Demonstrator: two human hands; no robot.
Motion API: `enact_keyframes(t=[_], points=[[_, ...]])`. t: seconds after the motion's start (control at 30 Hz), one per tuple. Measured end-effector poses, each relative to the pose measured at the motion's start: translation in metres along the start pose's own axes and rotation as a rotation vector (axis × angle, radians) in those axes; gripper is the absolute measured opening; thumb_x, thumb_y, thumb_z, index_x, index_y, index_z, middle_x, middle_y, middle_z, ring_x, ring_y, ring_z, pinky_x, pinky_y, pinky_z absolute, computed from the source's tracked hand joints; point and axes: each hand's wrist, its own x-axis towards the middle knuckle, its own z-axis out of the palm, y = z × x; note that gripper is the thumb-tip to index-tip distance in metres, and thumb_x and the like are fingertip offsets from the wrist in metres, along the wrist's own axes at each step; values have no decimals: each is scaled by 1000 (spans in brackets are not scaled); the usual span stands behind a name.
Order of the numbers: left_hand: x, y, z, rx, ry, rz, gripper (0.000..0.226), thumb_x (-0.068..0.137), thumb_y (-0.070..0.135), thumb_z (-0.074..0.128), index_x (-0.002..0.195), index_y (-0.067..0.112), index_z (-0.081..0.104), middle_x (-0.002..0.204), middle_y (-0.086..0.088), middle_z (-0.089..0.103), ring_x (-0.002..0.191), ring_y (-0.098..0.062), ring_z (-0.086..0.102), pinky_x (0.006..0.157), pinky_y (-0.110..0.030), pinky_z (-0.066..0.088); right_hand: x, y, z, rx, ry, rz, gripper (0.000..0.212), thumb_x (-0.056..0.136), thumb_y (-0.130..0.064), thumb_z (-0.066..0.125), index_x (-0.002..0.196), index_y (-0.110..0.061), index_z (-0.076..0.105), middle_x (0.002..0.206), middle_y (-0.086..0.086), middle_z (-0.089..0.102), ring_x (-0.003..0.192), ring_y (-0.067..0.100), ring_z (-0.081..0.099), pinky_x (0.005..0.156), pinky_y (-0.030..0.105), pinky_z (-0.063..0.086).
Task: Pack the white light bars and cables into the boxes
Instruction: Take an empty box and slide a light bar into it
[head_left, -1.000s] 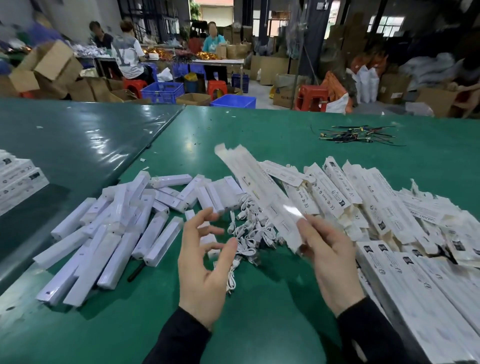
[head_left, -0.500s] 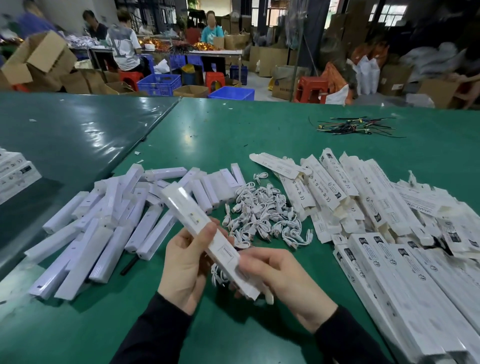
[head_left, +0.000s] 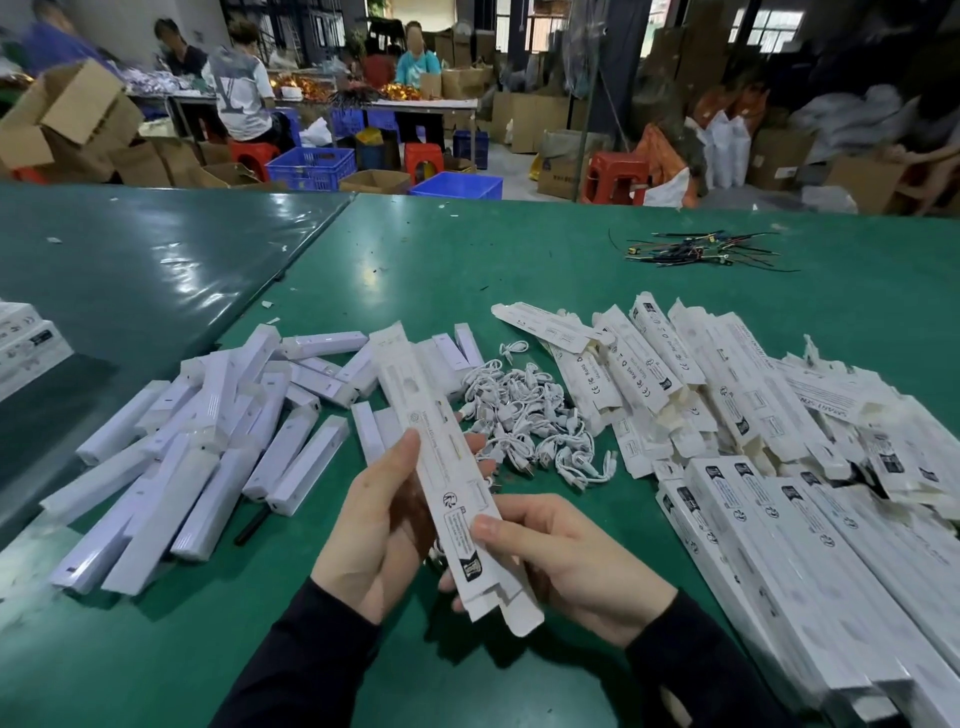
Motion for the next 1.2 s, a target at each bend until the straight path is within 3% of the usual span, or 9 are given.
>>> enact_keyframes(t=[0.1, 0.23, 0.37, 0.5, 0.6, 0.7, 0.83, 1.0, 1.2], points=[[-1, 0, -1, -17, -27, -32, 39, 80, 51, 60, 101, 23, 78, 116, -12, 71, 103, -24, 70, 75, -38, 60, -1, 0, -1, 27, -65, 19, 24, 96, -24, 53, 105, -8, 68, 92, 14, 74, 74, 22, 72, 73, 30, 57], [1, -1, -5, 50, 35, -35, 34, 60, 48, 78, 82, 22, 80, 82, -6, 74, 68, -17, 68, 59, -30, 57, 0, 0, -2, 2, -145, 61, 33, 98, -32, 48, 106, -5, 66, 98, 14, 73, 74, 23, 71, 69, 29, 55], [3, -5, -5, 30, 64, -30, 26, 61, 32, 73, 77, 12, 78, 65, -6, 66, 52, -15, 60, 51, -27, 56, 0, -4, -13, -129, 24, 91, 59, 89, -52, 60, 108, 3, 68, 98, 12, 74, 78, 20, 69, 64, 28, 53], [1, -8, 1, 150, -85, -43, 22, 74, 22, 68, 88, 8, 78, 81, -18, 72, 58, -23, 69, 53, -29, 58, 0, -8, -23, -118, 403, -171, 50, 76, -48, 70, 113, -14, 67, 107, 6, 74, 96, 21, 70, 77, 31, 56], [-3, -15, 6, 221, -234, -77, 33, 90, 20, 65, 123, 17, 63, 95, -25, 71, 68, -36, 71, 57, -36, 59, 3, -4, -21, -123, 472, -319, 41, 79, -32, 75, 118, -23, 64, 112, 0, 72, 105, 17, 67, 85, 32, 56], [-6, -21, 9, 293, -308, -84, 62, 90, 21, 55, 143, 40, 30, 96, -25, 71, 73, -43, 69, 58, -41, 59, 2, -1, -17, -156, 472, -373, 26, 87, -20, 70, 112, -29, 68, 107, 1, 73, 96, 15, 69, 74, 28, 56], [-11, -23, 14, 389, -342, 24, 77, 88, 17, 60, 136, 64, 23, 77, -8, 69, 62, -33, 64, 62, -37, 56, 3, -1, -17, -182, 482, -400, 29, 90, -11, 67, 112, -30, 70, 101, 2, 76, 89, 16, 72, 72, 30, 58], [-14, -23, 16, 555, -338, 124, 87, 79, 3, 72, 131, 62, 34, 74, 4, 70, 51, -6, 56, 51, -17, 47, 5, 3, -16, -271, 507, -434, 37, 80, -21, 75, 110, -41, 68, 85, 12, 72, 74, 22, 65, 70, 36, 60], [-13, -22, 16, 444, -338, 34, 81, 81, 4, 63, 122, 69, 36, 80, 2, 69, 72, -38, 71, 51, -40, 58, 6, 4, -16, -237, 527, -424, 23, 96, -27, 60, 113, -38, 69, 85, 3, 72, 67, 6, 62, 53, 17, 47]])
